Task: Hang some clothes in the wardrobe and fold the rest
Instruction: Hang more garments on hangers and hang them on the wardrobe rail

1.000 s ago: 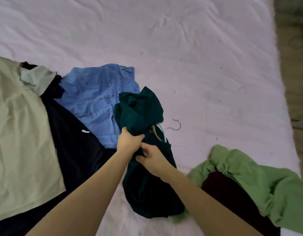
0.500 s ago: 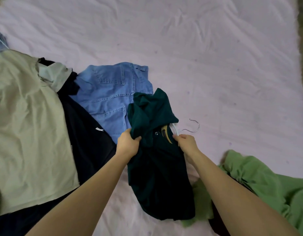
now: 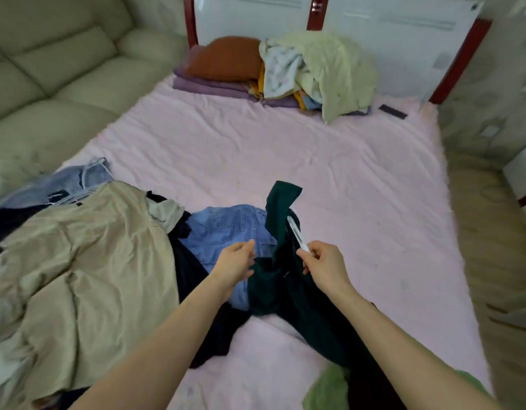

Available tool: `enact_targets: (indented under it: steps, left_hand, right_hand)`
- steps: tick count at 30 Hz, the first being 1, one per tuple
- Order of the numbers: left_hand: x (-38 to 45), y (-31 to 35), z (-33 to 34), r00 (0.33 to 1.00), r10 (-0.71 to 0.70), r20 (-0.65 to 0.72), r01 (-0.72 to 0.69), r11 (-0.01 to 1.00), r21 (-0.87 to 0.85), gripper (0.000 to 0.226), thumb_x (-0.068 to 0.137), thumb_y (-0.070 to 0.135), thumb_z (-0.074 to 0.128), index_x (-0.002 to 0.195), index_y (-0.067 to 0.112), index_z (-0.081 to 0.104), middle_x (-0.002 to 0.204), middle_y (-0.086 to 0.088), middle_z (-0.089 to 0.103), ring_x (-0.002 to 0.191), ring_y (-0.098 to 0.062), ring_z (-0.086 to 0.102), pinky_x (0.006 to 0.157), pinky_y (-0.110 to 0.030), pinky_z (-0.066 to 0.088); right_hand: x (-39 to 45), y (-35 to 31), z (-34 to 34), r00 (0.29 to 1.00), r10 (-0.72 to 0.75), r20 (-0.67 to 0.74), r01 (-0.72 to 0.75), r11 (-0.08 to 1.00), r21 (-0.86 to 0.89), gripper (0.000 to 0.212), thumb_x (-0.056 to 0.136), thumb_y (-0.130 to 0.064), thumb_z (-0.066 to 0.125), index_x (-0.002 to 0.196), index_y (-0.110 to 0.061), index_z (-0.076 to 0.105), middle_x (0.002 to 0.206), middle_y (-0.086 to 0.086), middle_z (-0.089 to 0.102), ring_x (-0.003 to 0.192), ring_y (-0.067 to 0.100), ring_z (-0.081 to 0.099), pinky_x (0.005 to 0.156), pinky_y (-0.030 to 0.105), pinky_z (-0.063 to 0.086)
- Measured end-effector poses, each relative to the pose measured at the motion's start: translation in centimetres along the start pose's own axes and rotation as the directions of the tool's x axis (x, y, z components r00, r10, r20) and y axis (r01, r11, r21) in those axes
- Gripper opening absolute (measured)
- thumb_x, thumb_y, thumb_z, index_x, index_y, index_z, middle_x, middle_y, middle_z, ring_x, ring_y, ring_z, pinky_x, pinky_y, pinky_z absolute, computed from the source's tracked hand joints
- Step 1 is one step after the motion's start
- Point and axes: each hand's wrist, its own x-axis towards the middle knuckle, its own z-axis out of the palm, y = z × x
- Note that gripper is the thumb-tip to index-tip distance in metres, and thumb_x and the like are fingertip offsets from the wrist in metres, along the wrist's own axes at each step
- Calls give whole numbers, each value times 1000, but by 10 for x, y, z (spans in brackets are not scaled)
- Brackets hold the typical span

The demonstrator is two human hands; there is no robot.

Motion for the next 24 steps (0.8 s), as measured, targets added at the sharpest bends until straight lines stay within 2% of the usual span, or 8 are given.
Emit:
enact_targets:
  steps: [3, 8, 10, 12, 14, 18, 21, 24]
  left_hand:
    - [-51, 34, -23, 995, 49, 91, -31, 981, -189, 24, 101, 24, 45, 116, 9, 56, 105, -9, 63, 89, -17, 61, 79, -27, 51]
    - [-119, 70, -69, 979, 142, 147, -88, 943, -321, 40, 102, 25, 43, 134, 1, 46, 131, -14, 58, 121, -25, 56, 91, -29, 48]
    - [-142, 82, -84, 974, 176, 140, -115, 924, -365, 33, 101, 25, 45, 121, 1, 55, 123, -15, 63, 109, -23, 63, 81, -25, 52]
    - [-168, 92, -101, 975, 194, 109, -132, 898, -419, 20, 98, 20, 52, 95, 3, 61, 97, -13, 68, 80, -18, 68, 59, -21, 56]
    - [-194, 97, -120, 974, 217, 70, -160, 872, -463, 12, 95, 12, 56, 92, 2, 61, 83, -11, 68, 60, -13, 68, 49, -21, 54]
    - [-245, 95, -167, 962, 272, 32, -222, 842, -491, 12, 94, 8, 58, 98, -3, 61, 82, -11, 67, 66, -14, 66, 51, -19, 56]
    - [-280, 84, -209, 958, 285, 10, -238, 820, -520, 9, 93, 5, 59, 90, -3, 61, 77, -12, 66, 58, -13, 66, 51, -19, 56]
    - [-299, 65, -244, 964, 266, 1, -236, 854, -463, 8, 93, 6, 59, 88, 1, 63, 77, -9, 67, 57, -11, 65, 55, -19, 57]
  right_hand:
    - [-25, -67, -12, 997, -75, 20, 74, 996, 58, 33, 89, -15, 62, 58, -8, 53, 47, 3, 54, 38, 4, 48, 51, 18, 38]
    - [-79, -161, -13, 982, -154, 111, 140, 982, 128, 29, 90, -15, 62, 76, 10, 65, 51, 5, 53, 42, 10, 48, 49, 12, 39]
    - [-106, -190, -8, 959, -201, 201, 185, 978, 95, 29, 91, -16, 61, 79, 10, 66, 51, 4, 52, 41, 7, 45, 47, 13, 37]
    - [-135, -216, -3, 925, -244, 291, 250, 968, 15, 32, 91, -19, 61, 68, 2, 62, 50, 5, 53, 40, 5, 40, 46, 14, 31]
    - [-165, -242, 2, 902, -281, 329, 311, 950, -42, 35, 92, -24, 60, 62, -5, 59, 53, 7, 56, 42, 4, 37, 45, 13, 28]
    - [-220, -282, 13, 872, -364, 326, 413, 906, -91, 34, 90, -31, 63, 66, -7, 66, 59, 1, 62, 45, 2, 45, 45, 11, 31]
    - [-257, -299, 37, 817, -493, 299, 565, 789, -241, 39, 89, -36, 64, 66, -5, 67, 53, -3, 60, 47, 4, 49, 47, 15, 34]
    - [-281, -301, 68, 814, -508, 283, 572, 787, -232, 32, 89, -32, 63, 65, -10, 67, 53, -3, 60, 51, 7, 52, 53, 20, 37]
